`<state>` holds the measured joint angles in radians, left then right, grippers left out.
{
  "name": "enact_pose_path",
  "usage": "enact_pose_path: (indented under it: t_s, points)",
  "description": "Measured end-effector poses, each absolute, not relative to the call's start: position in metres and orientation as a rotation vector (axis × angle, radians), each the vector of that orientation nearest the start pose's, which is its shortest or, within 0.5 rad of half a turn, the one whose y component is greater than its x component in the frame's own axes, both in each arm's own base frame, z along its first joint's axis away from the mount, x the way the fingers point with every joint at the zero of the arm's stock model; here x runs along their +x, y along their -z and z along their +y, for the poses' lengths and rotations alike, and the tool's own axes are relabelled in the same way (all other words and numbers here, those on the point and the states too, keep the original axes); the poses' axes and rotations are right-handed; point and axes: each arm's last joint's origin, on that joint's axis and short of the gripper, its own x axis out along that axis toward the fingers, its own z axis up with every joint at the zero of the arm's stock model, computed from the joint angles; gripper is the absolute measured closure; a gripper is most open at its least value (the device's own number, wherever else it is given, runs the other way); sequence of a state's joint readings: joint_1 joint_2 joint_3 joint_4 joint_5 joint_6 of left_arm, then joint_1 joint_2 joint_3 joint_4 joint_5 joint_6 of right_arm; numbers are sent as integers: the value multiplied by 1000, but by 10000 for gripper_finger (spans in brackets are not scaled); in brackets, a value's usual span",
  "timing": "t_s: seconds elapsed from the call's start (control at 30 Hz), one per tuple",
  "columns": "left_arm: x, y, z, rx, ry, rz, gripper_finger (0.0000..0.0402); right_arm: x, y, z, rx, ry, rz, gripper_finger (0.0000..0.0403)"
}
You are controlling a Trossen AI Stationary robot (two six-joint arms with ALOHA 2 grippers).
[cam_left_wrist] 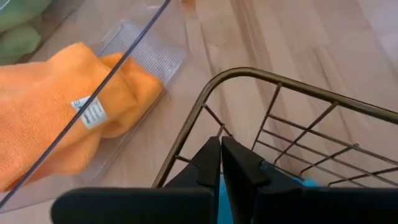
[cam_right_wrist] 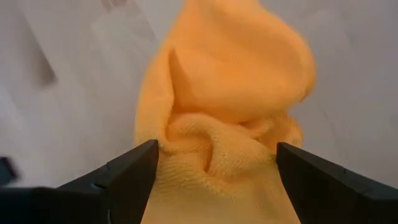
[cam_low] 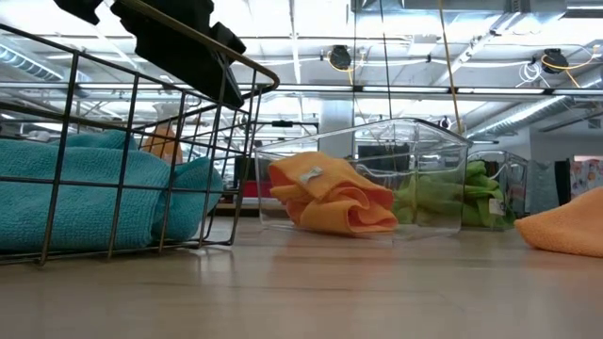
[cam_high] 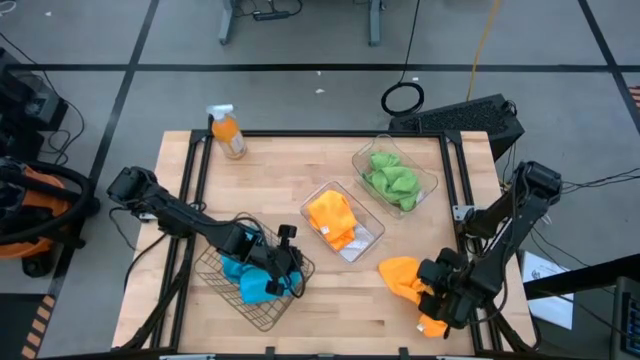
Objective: Sort microfiber towel by color & place in baskets
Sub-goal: Put the orange microfiber towel into the bottom transparent bin
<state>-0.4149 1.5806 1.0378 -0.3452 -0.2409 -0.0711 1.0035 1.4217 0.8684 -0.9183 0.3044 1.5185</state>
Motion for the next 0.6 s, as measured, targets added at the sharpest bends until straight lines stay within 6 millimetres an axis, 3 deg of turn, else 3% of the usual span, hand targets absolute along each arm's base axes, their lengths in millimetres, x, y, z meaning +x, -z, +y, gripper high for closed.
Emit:
enact_pose_path:
  t_s: [0.4, 0.5, 0.6]
  points:
    - [302, -220, -125, 213, 138, 807, 379, 140, -149, 207, 301, 448, 1328, 92]
    - [303, -221, -126, 209, 139, 793, 379, 141, -140, 211, 303, 452, 1362, 119]
    - [304, -222, -126, 223, 148, 778, 379, 143, -137, 214, 315, 445, 1388, 174]
